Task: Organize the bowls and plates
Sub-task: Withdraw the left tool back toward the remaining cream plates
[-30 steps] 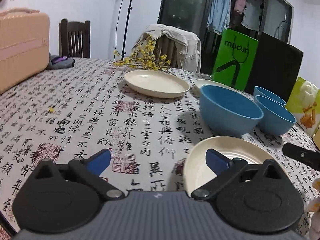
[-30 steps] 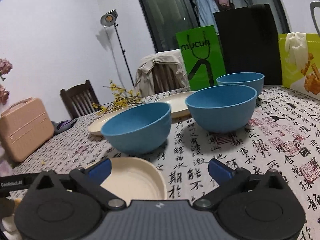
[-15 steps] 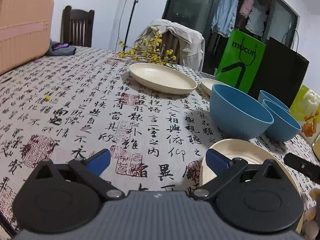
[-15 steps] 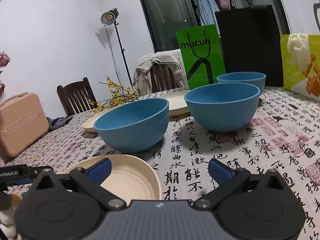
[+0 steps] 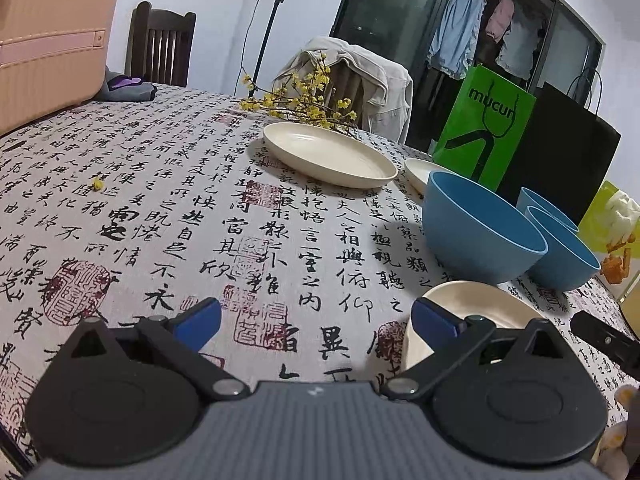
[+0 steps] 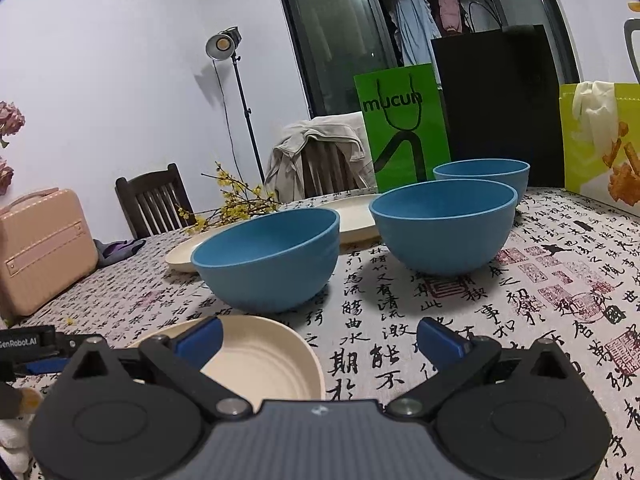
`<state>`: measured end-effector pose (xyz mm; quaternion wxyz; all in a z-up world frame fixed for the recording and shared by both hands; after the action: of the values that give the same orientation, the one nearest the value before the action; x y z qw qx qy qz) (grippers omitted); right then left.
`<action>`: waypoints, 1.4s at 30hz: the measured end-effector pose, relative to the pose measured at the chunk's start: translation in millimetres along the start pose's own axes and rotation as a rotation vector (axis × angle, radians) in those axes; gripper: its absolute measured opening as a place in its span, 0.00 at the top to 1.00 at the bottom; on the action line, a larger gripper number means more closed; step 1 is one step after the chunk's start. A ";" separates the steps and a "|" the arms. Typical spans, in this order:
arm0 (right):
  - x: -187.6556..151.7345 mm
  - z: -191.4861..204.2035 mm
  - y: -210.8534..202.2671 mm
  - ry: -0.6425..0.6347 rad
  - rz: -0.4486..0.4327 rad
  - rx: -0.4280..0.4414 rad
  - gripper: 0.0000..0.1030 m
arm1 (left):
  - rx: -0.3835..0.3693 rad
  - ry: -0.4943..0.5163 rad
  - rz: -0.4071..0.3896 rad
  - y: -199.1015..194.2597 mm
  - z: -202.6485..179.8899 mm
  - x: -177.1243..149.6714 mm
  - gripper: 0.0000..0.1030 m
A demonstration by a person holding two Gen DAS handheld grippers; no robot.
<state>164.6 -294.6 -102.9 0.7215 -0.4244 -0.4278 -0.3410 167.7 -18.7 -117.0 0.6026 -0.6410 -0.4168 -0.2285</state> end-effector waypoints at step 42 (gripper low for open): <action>46.4 13.3 2.5 -0.022 0.043 0.079 0.00 | 0.001 0.003 0.013 -11.5 7.9 52.0 0.00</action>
<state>181.0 -287.5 -58.0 0.7402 -0.4084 -0.4396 -0.3035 185.2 1.6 -70.2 0.6050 -0.6430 -0.4121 -0.2253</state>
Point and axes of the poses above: each gripper's, at about its wrist camera, not at the fingertips, and y roughly the way its jaws point, z to its left, x to its top, the point moved 7 cm from there along y, roughly the way its jaws point, and after that the axes turned 11 degrees about x, right-handed, at the moved point
